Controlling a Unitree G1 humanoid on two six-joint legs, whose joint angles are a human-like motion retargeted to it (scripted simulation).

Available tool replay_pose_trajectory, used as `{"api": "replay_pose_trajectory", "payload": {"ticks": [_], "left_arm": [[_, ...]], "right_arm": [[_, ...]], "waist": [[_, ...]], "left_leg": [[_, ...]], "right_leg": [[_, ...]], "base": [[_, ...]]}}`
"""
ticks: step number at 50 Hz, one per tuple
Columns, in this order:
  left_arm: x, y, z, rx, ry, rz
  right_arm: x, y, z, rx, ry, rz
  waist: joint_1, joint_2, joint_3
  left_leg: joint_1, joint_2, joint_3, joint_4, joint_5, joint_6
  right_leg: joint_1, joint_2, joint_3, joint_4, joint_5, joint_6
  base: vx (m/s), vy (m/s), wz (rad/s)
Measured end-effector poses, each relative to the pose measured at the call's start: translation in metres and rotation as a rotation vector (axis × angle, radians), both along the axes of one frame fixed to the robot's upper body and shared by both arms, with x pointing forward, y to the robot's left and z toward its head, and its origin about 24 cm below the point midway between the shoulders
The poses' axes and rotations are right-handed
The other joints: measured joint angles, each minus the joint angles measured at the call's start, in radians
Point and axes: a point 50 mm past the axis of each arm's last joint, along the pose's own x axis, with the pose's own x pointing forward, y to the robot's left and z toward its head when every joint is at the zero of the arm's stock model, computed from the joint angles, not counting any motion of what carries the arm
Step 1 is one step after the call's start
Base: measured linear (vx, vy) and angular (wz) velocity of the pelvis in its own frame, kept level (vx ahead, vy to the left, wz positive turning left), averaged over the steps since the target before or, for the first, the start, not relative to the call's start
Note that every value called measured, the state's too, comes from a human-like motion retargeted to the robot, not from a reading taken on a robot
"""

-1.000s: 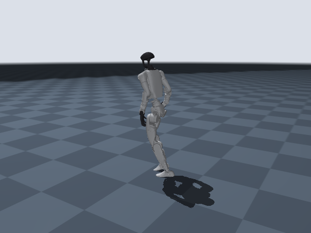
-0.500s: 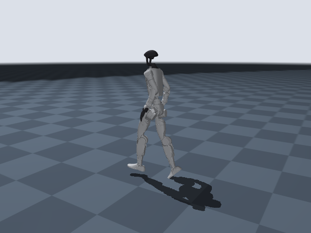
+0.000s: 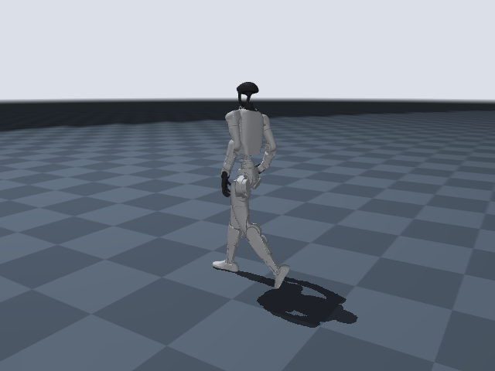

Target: Walk run

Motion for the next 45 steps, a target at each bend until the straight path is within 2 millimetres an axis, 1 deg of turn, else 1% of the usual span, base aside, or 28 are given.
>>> {"api": "replay_pose_trajectory", "payload": {"ticks": [1, 2, 3, 5, 8, 10, 13, 15, 16, 17, 18, 20, 21, 22, 23, 24, 25, 27, 28, 30, 32, 35, 37, 38, 40, 42, 43, 45], "left_arm": [[-0.004, 0.002, 0.0, -0.007, 0.016, 0.009], [-0.006, 0.003, -0.001, -0.013, 0.029, -0.001], [-0.005, 0.001, -0.001, -0.015, 0.035, -0.047], [0.004, 0.003, 0.0, 0.013, 0.026, -0.106], [0.02, 0.009, 0.008, 0.057, -0.097, -0.094], [0.027, 0.01, 0.014, 0.078, -0.206, -0.054], [0.03, 0.011, 0.019, 0.079, -0.293, 0.001], [0.029, 0.011, 0.019, 0.073, -0.295, 0.016], [0.029, 0.011, 0.019, 0.073, -0.29, 0.025], [0.029, 0.011, 0.019, 0.074, -0.283, 0.036], [0.031, 0.011, 0.018, 0.075, -0.276, 0.051], [0.036, 0.012, 0.018, 0.064, -0.27, 0.072], [0.035, 0.013, 0.019, 0.07, -0.27, 0.079], [0.033, 0.013, 0.018, 0.077, -0.267, 0.087], [0.027, 0.012, 0.016, 0.087, -0.258, 0.096], [0.028, 0.017, 0.015, 0.1, -0.26, 0.112], [0.033, 0.024, 0.015, 0.114, -0.266, 0.133], [0.033, 0.021, 0.011, 0.107, -0.198, 0.094], [0.033, 0.02, 0.01, 0.094, -0.163, 0.076], [0.034, 0.016, 0.009, 0.055, -0.131, 0.067], [0.032, 0.01, 0.009, 0.02, -0.124, 0.069], [0.026, 0.004, 0.01, -0.007, -0.122, 0.048], [0.022, 0.005, 0.009, 0.001, -0.114, 0.019], [0.021, 0.006, 0.009, 0.01, -0.112, 0.002], [0.02, 0.008, 0.009, 0.027, -0.11, -0.027], [0.016, 0.011, 0.008, 0.042, -0.096, -0.053], [0.009, 0.015, 0.006, 0.053, -0.074, -0.049], [0.002, 0.013, 0.002, 0.064, -0.032, -0.075]], "right_arm": [[-0.004, 0.006, -0.003, 0.0, 0.033, 0.034], [-0.008, 0.01, -0.006, 0.0, 0.061, 0.057], [-0.01, 0.009, -0.007, 0.0, 0.083, 0.056], [-0.015, 0.011, -0.013, 0.019, 0.157, 0.059], [-0.026, 0.014, -0.024, 0.03, 0.303, 0.067], [-0.03, 0.013, -0.026, 0.031, 0.341, 0.104], [-0.035, 0.012, -0.026, 0.01, 0.332, 0.17], [-0.041, 0.012, -0.027, -0.003, 0.323, 0.17], [-0.043, 0.013, -0.028, -0.003, 0.325, 0.158], [-0.045, 0.014, -0.029, 0.003, 0.328, 0.145], [-0.045, 0.016, -0.03, 0.019, 0.333, 0.131], [-0.043, 0.018, -0.03, 0.059, 0.336, 0.108], [-0.044, 0.019, -0.03, 0.075, 0.339, 0.105], [-0.046, 0.02, -0.03, 0.085, 0.345, 0.105], [-0.051, 0.022, -0.032, 0.086, 0.359, 0.113], [-0.049, 0.024, -0.032, 0.076, 0.358, 0.13], [-0.044, 0.025, -0.032, 0.06, 0.348, 0.151], [-0.041, 0.027, -0.033, 0.037, 0.349, 0.153], [-0.042, 0.026, -0.032, 0.032, 0.341, 0.152], [-0.042, 0.025, -0.029, 0.036, 0.295, 0.107], [-0.039, 0.023, -0.023, 0.065, 0.213, 0.007], [-0.032, 0.014, -0.013, 0.095, 0.089, -0.101], [-0.027, 0.007, -0.007, 0.08, 0.035, -0.12], [-0.024, 0.004, -0.006, 0.063, 0.018, -0.113], [-0.017, 0.003, -0.005, 0.023, 0.009, -0.06], [-0.014, 0.01, -0.006, -0.004, 0.018, 0.021], [-0.015, 0.016, -0.008, -0.007, 0.032, 0.061], [-0.015, 0.022, -0.011, -0.005, 0.05, 0.088]], "waist": [[0.028, 0.004, -0.003], [0.046, 0.011, -0.003], [0.045, 0.024, 0.004], [0.082, -0.016, -0.015], [0.148, -0.068, -0.028], [0.178, -0.08, -0.024], [0.27, -0.121, -0.031], [0.324, -0.13, -0.029], [0.354, -0.144, -0.023], [0.376, -0.155, -0.017], [0.384, -0.158, -0.013], [0.414, -0.148, -0.004], [0.369, -0.165, -0.01], [0.328, -0.181, -0.015], [0.294, -0.195, -0.014], [0.265, -0.187, -0.011], [0.238, -0.168, -0.006], [0.254, -0.101, -0.021], [0.258, -0.087, -0.025], [0.255, -0.065, -0.03], [0.213, -0.037, -0.035], [0.124, -0.011, -0.039], [0.075, -0.012, -0.039], [0.062, -0.011, -0.037], [0.079, -0.023, -0.037], [0.052, -0.03, -0.025], [0.057, -0.028, -0.024], [0.107, 0.004, 0.005]], "left_leg": [[-0.054, 0.019, 0.055, 0.18, 0.008, 0.0], [-0.109, 0.027, 0.065, 0.343, 0.013, 0.0], [-0.168, 0.014, -0.018, 0.469, 0.013, 0.0], [-0.302, 0.036, -0.04, 0.638, -0.124, 0.017], [-0.465, 0.117, 0.073, 0.643, -0.341, 0.224], [-0.563, 0.168, 0.122, 0.56, -0.434, 0.324], [-0.622, 0.13, 0.186, 0.241, -0.487, 0.377], [-0.614, 0.039, 0.079, -0.005, -0.51, 0.394], [-0.609, 0.004, 0.02, -0.09, -0.525, 0.38], [-0.602, -0.012, -0.006, -0.159, -0.537, 0.368], [-0.593, 0.011, 0.037, -0.196, -0.544, 0.359], [-0.572, 0.063, 0.152, -0.191, -0.423, 0.41], [-0.553, 0.015, 0.135, -0.122, -0.535, 0.459], [-0.539, -0.039, 0.08, -0.051, -0.625, 0.483], [-0.537, -0.106, -0.05, 0.024, -0.668, 0.456], [-0.538, -0.085, -0.057, 0.083, -0.706, 0.436], [-0.541, -0.02, -0.003, 0.133, -0.741, 0.418], [-0.468, 0.078, 0.031, 0.116, -0.79, 0.398], [-0.428, 0.093, 0.042, 0.093, -0.799, 0.389], [-0.346, 0.094, 0.047, 0.024, -0.771, 0.37], [-0.263, 0.1, 0.054, -0.059, -0.678, 0.337], [-0.147, 0.093, 0.052, -0.145, -0.5, 0.284], [-0.072, 0.082, 0.061, -0.173, -0.365, 0.25], [-0.039, 0.088, 0.076, -0.179, -0.3, 0.226], [0.008, 0.073, 0.087, -0.146, -0.174, 0.158], [-0.021, 0.049, -0.008, 0.038, -0.045, 0.054], [-0.07, 0.042, -0.025, 0.196, -0.001, 0.014], [-0.185, 0.084, -0.038, 0.523, 0.013, 0.001]], "right_leg": [[0.015, 0.09, 0.137, 0.09, -0.08, -0.047], [0.021, 0.143, 0.217, 0.177, -0.152, -0.072], [0.007, 0.118, 0.183, 0.257, -0.206, -0.055], [0.08, 0.092, 0.168, 0.248, -0.255, -0.074], [0.2, 0.109, 0.21, 0.174, -0.25, -0.106], [0.277, 0.113, 0.191, 0.094, -0.177, -0.1], [0.393, 0.086, 0.124, -0.014, 0.019, -0.051], [0.472, 0.111, 0.155, -0.056, 0.148, -0.019], [0.507, 0.096, 0.139, -0.056, 0.208, 0.002], [0.539, 0.086, 0.119, -0.05, 0.266, 0.022], [0.565, 0.085, 0.095, -0.033, 0.319, 0.042], [0.596, 0.114, 0.112, 0.053, 0.422, 0.105], [0.557, 0.117, 0.108, 0.201, 0.43, 0.175], [0.521, 0.122, 0.098, 0.345, 0.435, 0.227], [0.489, 0.131, 0.078, 0.482, 0.435, 0.245], [0.442, 0.138, 0.061, 0.584, 0.435, 0.252], [0.386, 0.145, 0.047, 0.669, 0.435, 0.253], [0.277, 0.205, 0.048, 0.703, 0.355, 0.191], [0.228, 0.216, 0.059, 0.7, 0.298, 0.178], [0.143, 0.217, 0.088, 0.65, 0.172, 0.178], [0.081, 0.159, 0.075, 0.519, 0.072, 0.197], [0.026, 0.06, 0.053, 0.22, -0.006, 0.218], [0.026, 0.031, 0.083, 0.03, -0.082, 0.195], [0.033, 0.035, 0.129, -0.041, -0.102, 0.182], [0.055, 0.047, 0.184, -0.083, -0.031, 0.117], [0.056, 0.04, 0.089, 0.033, -0.029, 0.016], [0.074, 0.092, 0.153, 0.095, -0.082, -0.024], [0.115, 0.182, 0.206, 0.198, -0.175, -0.046]], "base": [[1.7, -0.4, -0.87], [1.99, -0.53, -0.34], [1.72, -0.5, 0.53], [1.12, -0.52, 0.36], [1.19, -0.31, -0.46], [1.35, -0.23, -0.08], [1.19, -0.21, -0.9], [1.08, -0.18, -1.0], [1.31, -0.16, -0.97], [1.77, -0.16, -0.8], [1.63, -0.17, -0.68], [1.23, -0.19, -0.38], [1.42, -0.19, 0.72], [2.07, -0.2, 1.33], [1.87, -0.2, 0.67], [1.25, -0.19, -0.06], [0.9, -0.2, -0.58], [1.38, -0.24, -0.71], [1.44, -0.21, -0.56], [1.05, -0.1, -0.27], [1.23, -0.08, 0.5], [1.31, -0.15, 0.96], [1.23, -0.22, 0.7], [1.3, -0.27, 0.04], [1.2, -0.26, -0.44], [1.46, -0.43, 0.0], [1.62, -0.54, -0.4], [1.24, -0.37, -0.25]]}}
